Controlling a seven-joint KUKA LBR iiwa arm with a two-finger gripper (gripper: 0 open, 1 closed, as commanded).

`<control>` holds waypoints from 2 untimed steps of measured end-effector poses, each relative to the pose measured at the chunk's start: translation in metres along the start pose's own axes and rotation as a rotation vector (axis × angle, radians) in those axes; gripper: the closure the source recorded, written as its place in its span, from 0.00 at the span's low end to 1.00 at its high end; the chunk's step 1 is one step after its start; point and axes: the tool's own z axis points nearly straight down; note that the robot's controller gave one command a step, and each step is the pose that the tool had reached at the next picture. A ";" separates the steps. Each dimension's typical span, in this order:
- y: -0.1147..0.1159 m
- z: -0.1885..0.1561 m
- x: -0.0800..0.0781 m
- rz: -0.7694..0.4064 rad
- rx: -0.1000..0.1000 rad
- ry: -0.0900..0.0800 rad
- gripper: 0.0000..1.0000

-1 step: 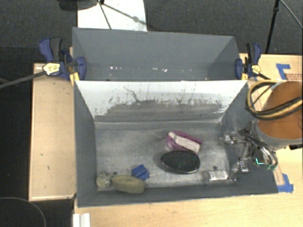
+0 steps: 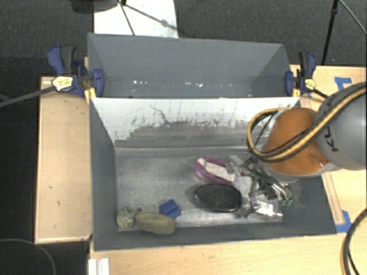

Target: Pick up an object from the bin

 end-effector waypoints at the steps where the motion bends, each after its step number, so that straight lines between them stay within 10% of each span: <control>1: -0.002 -0.010 -0.013 -0.003 0.008 -0.047 1.00; 2: -0.009 -0.010 -0.001 0.005 0.001 -0.011 1.00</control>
Offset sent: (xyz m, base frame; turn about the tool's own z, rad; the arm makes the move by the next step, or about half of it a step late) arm 0.0000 0.0000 0.0000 0.0000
